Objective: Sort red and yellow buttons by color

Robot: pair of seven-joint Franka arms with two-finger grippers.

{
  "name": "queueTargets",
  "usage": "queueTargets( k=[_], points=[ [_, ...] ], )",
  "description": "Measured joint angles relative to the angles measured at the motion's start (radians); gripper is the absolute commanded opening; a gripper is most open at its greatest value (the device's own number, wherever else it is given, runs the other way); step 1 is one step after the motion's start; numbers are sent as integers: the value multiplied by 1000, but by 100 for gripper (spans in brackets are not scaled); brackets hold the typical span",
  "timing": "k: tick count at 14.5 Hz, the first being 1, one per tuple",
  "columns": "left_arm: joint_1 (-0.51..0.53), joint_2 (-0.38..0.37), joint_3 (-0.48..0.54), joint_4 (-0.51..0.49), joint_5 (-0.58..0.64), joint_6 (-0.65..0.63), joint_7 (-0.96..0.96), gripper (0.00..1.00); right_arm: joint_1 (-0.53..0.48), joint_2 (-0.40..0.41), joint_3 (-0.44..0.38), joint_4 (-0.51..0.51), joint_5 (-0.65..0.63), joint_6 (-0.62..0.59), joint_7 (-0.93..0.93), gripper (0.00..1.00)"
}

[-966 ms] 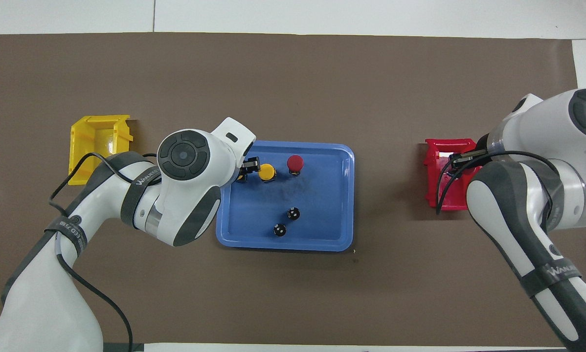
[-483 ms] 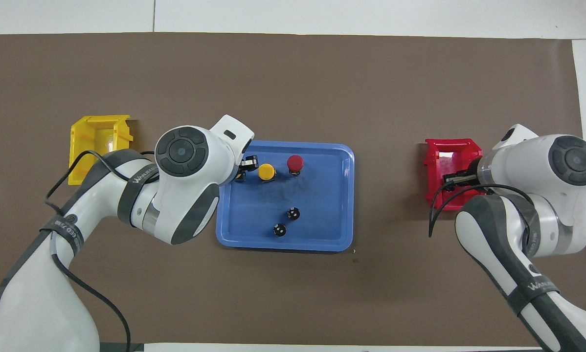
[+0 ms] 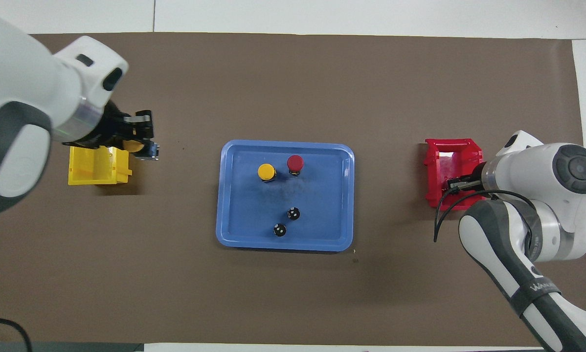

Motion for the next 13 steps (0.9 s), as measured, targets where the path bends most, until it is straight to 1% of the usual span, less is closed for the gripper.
queueTargets(
  k=[2,3,4,5,6,7,8,9,11,13],
  points=[
    [116,-2,4,-10,-1,11,157,1,3,-1,2,17,0,-15,0,62],
    [161,-2,4,-32,-2,49,206,1,3,0,4,47,0,-57,0,62],
    [189,-3,4,-70,-3,104,234,1,4,3,7,101,0,-126,0,64],
    [200,-3,4,-115,-4,159,247,1,8,10,10,173,0,-205,0,67],
    [201,-2,3,-166,-4,214,252,1,26,25,10,269,2,-291,17,70],
    [201,1,0,-214,-4,270,254,1,59,48,11,365,7,-355,64,73],
    [201,4,-1,-259,-4,329,254,1,108,77,12,454,10,-390,136,76],
    [201,8,-1,-297,-4,380,254,1,170,108,14,527,10,-398,229,78],
    [201,16,-1,-346,-4,441,255,1,282,165,18,625,9,-397,402,78],
    [210,30,-1,-362,-4,475,255,1,377,229,20,697,7,-391,536,78]
  ],
)
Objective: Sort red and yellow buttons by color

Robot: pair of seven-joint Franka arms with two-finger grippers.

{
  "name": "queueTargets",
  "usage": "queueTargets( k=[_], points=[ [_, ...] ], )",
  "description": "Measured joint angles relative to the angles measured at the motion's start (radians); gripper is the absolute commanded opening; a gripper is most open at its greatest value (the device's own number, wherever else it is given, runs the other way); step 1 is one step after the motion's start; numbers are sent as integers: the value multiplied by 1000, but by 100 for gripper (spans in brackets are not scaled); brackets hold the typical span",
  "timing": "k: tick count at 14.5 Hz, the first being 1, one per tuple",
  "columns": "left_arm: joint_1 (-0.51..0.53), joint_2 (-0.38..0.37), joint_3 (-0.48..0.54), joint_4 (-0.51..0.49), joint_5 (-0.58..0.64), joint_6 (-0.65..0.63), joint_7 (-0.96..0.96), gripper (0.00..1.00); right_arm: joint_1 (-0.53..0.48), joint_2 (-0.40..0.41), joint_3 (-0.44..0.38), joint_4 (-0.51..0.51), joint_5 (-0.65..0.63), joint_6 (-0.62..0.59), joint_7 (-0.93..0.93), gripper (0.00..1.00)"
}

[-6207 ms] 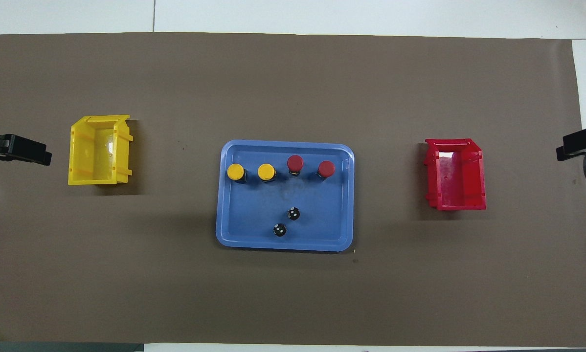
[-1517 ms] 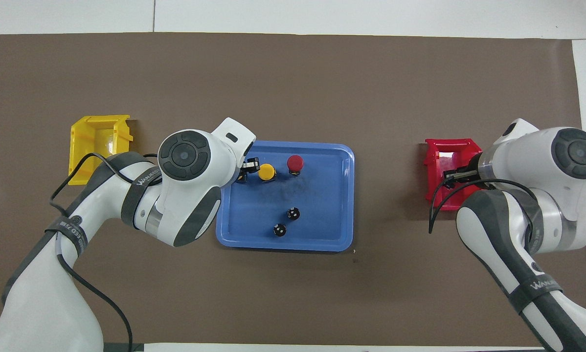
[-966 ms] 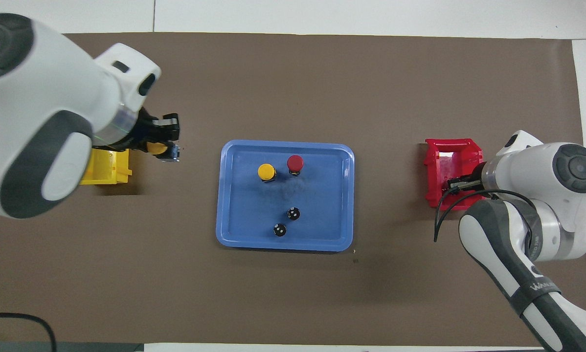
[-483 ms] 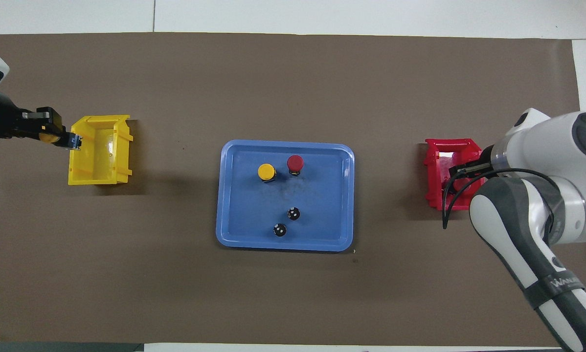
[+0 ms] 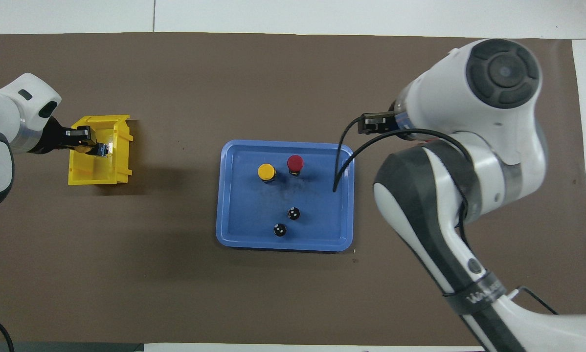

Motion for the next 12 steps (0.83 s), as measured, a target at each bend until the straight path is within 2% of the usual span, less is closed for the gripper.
queueTargets(
  k=[3,6,12],
  points=[
    [15,40,0,-19,0,74,2,1,118,128,0,72,-23,54,170,78],
    [21,73,0,-44,0,112,2,1,177,232,-1,88,-57,148,254,75],
    [22,77,-1,-83,0,130,24,2,180,255,-6,55,-58,209,258,71]
  ],
)
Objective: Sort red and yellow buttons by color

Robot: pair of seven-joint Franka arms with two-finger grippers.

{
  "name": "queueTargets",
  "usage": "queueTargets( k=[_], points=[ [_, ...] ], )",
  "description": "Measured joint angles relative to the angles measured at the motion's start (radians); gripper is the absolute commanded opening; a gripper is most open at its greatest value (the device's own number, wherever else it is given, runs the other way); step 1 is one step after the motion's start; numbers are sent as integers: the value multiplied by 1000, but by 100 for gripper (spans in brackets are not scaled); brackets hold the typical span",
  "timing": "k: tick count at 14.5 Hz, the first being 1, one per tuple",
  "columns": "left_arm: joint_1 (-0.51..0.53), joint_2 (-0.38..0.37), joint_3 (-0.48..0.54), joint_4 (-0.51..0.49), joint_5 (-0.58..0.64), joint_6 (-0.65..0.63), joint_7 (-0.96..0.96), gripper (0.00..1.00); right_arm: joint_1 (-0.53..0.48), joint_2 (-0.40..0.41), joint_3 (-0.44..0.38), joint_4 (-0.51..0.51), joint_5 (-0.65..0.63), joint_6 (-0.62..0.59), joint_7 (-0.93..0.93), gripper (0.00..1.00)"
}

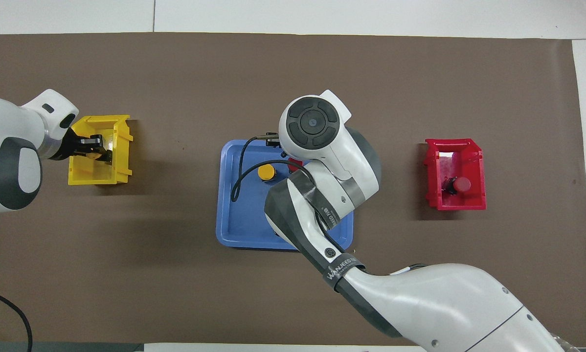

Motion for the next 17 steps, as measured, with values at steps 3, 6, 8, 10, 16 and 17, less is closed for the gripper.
queueTargets(
  k=[3,6,8,10,16,17],
  points=[
    [5,-7,0,-6,0,-10,4,35,2,-1,1,-22,0,13,0,70],
    [7,-7,0,-6,0,-10,6,75,3,-5,2,-44,0,26,0,67],
    [7,-10,0,1,0,-10,7,80,14,-8,3,-50,0,27,1,66],
    [6,-22,-2,22,0,-33,7,81,24,-10,3,-58,0,28,1,64],
    [-37,-45,-22,241,-1,-257,-13,100,26,-21,2,-101,0,71,2,28],
    [-73,-45,-24,256,-1,-268,-62,100,26,-23,2,-101,0,71,2,26]
  ],
)
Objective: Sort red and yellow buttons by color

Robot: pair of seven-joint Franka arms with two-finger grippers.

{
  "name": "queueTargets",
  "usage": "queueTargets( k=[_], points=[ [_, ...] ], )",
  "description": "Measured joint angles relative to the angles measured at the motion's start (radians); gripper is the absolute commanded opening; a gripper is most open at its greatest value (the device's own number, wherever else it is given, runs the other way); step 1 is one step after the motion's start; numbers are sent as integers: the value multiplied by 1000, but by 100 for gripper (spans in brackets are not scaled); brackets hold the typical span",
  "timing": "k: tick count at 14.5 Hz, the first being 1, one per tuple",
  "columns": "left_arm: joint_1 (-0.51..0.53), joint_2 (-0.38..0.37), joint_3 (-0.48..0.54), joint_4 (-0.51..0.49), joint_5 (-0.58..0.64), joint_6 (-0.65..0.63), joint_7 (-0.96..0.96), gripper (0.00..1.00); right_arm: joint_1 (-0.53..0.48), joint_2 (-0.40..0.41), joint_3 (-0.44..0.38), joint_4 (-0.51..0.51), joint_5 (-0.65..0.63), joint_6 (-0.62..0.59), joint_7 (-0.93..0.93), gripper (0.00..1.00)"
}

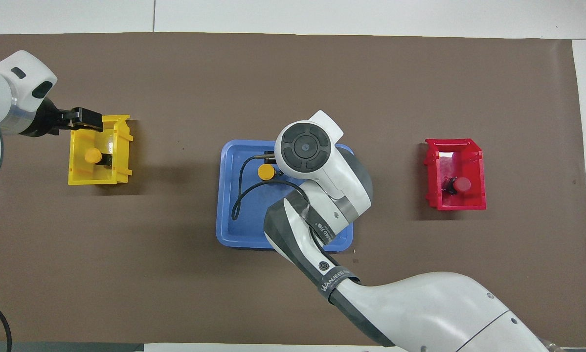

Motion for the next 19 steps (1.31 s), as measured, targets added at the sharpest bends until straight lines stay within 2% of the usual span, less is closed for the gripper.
queueTargets(
  k=[3,5,7,9,12,16,17,18,19],
  points=[
    [-123,1,-6,7,0,-1,-168,100,-5,-8,-6,17,0,-35,0,26],
    [-195,1,-9,5,0,-1,-247,100,-41,-23,-16,73,0,-126,-33,26],
    [-290,7,-12,-2,-1,7,-391,100,-143,-71,-20,117,8,-228,-150,27],
    [-404,30,-14,-5,-1,34,-536,100,-276,-140,-21,117,62,-328,-329,28],
    [-532,109,-14,-11,1,107,-669,100,-451,-220,-21,52,100,-398,-583,28],
    [-566,209,-12,-11,9,199,-730,100,-515,-256,-19,-106,104,-302,-719,28],
    [-566,222,-12,-11,11,212,-733,87,-525,-261,-19,-136,104,-278,-748,28],
    [-566,230,-11,-11,11,218,-738,11,-536,-267,-19,-159,104,-264,-771,28],
    [-566,232,-11,-11,12,219,-753,1,-546,-275,-19,-179,104,-249,-787,28]
  ],
)
